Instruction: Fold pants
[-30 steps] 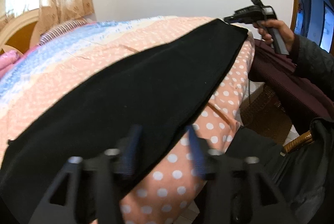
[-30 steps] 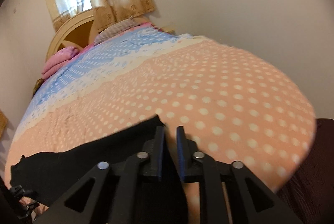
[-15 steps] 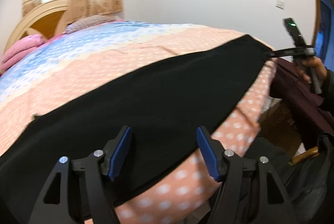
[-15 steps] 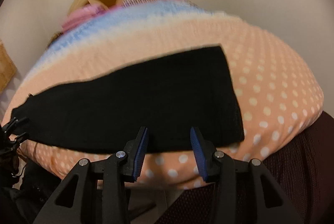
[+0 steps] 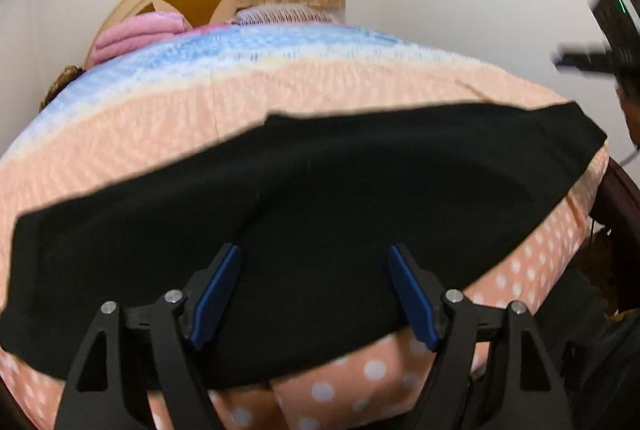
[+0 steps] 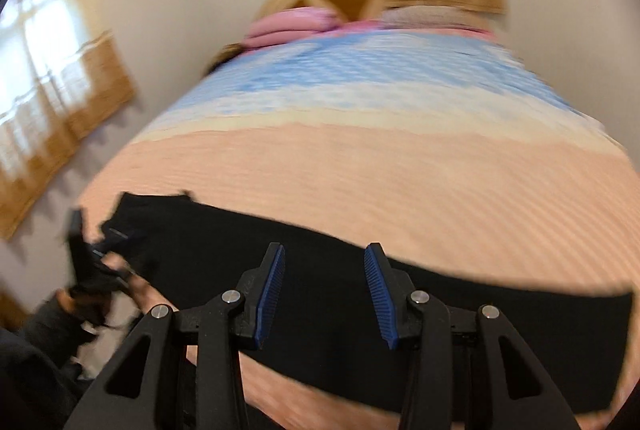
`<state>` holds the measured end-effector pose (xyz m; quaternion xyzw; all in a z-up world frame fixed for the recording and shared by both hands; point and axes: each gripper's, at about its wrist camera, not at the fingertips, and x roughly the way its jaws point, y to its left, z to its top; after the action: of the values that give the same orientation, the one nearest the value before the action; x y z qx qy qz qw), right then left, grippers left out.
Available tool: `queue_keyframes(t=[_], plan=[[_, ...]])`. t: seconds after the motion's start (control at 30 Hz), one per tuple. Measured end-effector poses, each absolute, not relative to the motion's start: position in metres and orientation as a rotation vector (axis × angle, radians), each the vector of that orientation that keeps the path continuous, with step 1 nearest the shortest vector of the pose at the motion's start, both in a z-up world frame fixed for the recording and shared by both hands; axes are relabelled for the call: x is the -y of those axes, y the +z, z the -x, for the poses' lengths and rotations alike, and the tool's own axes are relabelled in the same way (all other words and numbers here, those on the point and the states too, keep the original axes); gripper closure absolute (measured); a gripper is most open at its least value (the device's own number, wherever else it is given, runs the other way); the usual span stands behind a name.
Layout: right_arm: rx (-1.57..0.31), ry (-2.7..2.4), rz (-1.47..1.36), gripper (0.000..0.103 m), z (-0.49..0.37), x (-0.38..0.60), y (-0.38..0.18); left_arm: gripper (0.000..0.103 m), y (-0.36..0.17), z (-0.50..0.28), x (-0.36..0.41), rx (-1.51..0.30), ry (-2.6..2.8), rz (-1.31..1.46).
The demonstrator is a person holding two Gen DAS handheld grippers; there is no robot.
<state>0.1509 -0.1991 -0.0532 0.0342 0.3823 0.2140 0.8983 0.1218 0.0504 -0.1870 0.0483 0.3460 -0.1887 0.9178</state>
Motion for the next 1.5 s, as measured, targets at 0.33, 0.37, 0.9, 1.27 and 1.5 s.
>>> queue_keyframes(t=[0.33, 0.37, 0.9, 1.27, 1.5], plan=[[-1.019, 0.676, -0.222, 0.059, -0.268, 0.033, -0.103, 0.014, -0.187, -0.115, -0.058, -0.695, -0.397, -0.041], [-1.05, 0.686, -0.24, 0.059, -0.276, 0.025, -0.11, 0.013, -0.184, -0.11, -0.059, -0.672, -0.388, -0.037], [-1.36, 0.714, -0.507, 0.098, -0.324, -0.035, -0.191, 0.005, -0.196, -0.115, -0.071, -0.686, -0.419, -0.006], [-1.122, 0.615, -0.229, 0.1, -0.31, -0.056, -0.165, 0.004, -0.2, -0.111, -0.071, -0.669, -0.422, -0.009], [-1.095, 0.638, -0.224, 0.086, -0.304, -0.044, -0.167, 0.004, -0.188, -0.098, -0.074, -0.647, -0.382, -0.013]])
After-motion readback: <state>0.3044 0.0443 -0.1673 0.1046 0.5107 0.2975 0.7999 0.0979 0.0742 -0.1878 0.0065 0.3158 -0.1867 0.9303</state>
